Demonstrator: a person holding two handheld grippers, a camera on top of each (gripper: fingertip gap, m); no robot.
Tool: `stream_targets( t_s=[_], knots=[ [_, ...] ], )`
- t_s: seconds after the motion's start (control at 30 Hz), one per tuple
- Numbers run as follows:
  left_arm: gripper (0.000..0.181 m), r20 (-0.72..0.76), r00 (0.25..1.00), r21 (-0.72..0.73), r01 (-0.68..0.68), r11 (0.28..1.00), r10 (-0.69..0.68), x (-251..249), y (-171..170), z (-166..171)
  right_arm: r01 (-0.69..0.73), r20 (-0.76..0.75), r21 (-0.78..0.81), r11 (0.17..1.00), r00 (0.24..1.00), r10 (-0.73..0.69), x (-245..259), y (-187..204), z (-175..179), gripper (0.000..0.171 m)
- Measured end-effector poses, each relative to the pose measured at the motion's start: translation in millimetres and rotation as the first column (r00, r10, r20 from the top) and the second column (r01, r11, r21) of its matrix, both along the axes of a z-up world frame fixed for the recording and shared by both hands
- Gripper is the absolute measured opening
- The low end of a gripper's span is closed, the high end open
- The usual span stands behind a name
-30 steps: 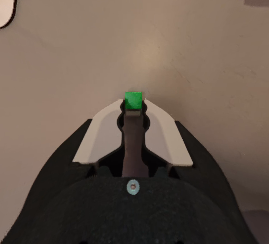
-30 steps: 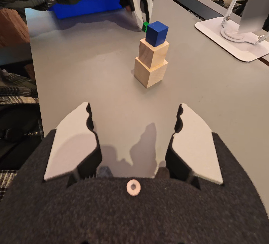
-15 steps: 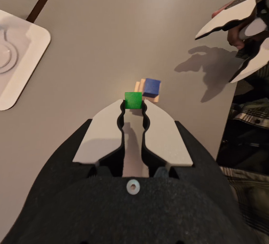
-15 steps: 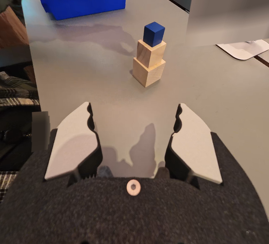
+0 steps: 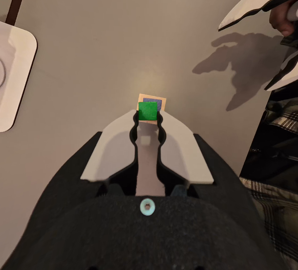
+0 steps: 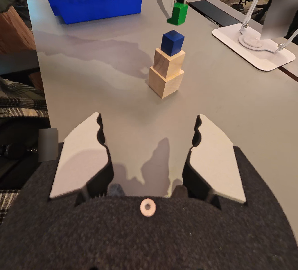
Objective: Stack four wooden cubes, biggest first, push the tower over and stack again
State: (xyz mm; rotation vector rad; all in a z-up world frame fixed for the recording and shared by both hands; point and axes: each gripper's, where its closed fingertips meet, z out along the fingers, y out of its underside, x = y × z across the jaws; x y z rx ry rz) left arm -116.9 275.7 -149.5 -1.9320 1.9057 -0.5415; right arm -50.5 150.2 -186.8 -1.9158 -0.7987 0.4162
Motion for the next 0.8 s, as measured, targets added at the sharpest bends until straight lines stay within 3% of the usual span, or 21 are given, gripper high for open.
stream_targets(
  t_s=[0.8],
  knots=[
    [0.021, -0.077, 0.992, 0.021, 0.106, 0.994, -0.104, 3.9, -4.2, -13.1, 0.002, -0.011, 0.004, 1.000, 1.000, -0.002, 2.1, -1.1, 2.1, 0.107]
  ],
)
